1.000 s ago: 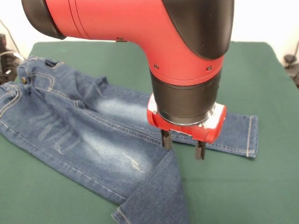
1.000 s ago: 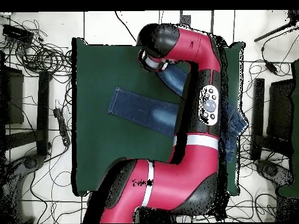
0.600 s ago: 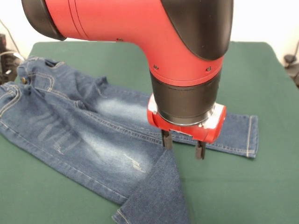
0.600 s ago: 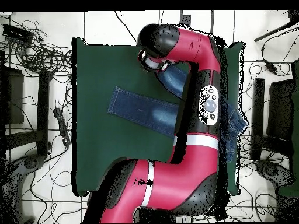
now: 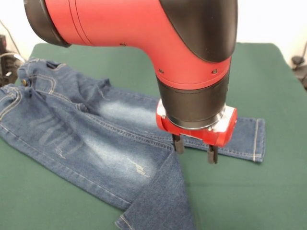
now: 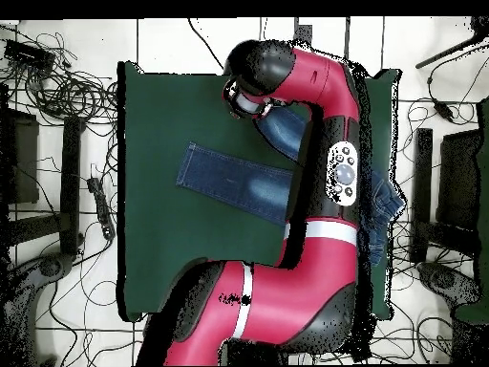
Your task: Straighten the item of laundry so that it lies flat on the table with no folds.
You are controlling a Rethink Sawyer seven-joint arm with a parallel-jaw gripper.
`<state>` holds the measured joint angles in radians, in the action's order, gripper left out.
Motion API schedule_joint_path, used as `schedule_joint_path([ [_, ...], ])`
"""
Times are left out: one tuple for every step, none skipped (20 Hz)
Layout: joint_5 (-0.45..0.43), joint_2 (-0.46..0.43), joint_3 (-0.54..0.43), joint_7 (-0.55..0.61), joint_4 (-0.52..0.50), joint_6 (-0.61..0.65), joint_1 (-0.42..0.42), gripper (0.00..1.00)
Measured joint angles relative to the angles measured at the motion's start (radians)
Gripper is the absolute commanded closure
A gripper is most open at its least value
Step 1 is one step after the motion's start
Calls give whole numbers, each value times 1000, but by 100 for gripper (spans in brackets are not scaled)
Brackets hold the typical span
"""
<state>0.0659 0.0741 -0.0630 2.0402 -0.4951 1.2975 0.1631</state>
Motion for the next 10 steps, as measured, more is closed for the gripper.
schedule_joint_path([
  [1, 0, 0, 0, 1, 0, 0, 0],
  [2, -1, 0, 0, 4, 1, 0, 0],
  [2, -2, 0, 0, 6, 2, 0, 0],
  [2, -6, 0, 0, 15, 10, -1, 0],
  [2, -10, 0, 0, 23, 17, -2, 0],
  [2, -15, 0, 0, 31, 28, -2, 0],
  [2, -20, 0, 0, 43, 45, -3, 0],
  [2, -23, 0, 0, 53, 59, -3, 0],
  [1, -27, 0, 0, 63, 75, -4, 0],
  [0, -36, 1, 0, 89, 109, -6, 0],
])
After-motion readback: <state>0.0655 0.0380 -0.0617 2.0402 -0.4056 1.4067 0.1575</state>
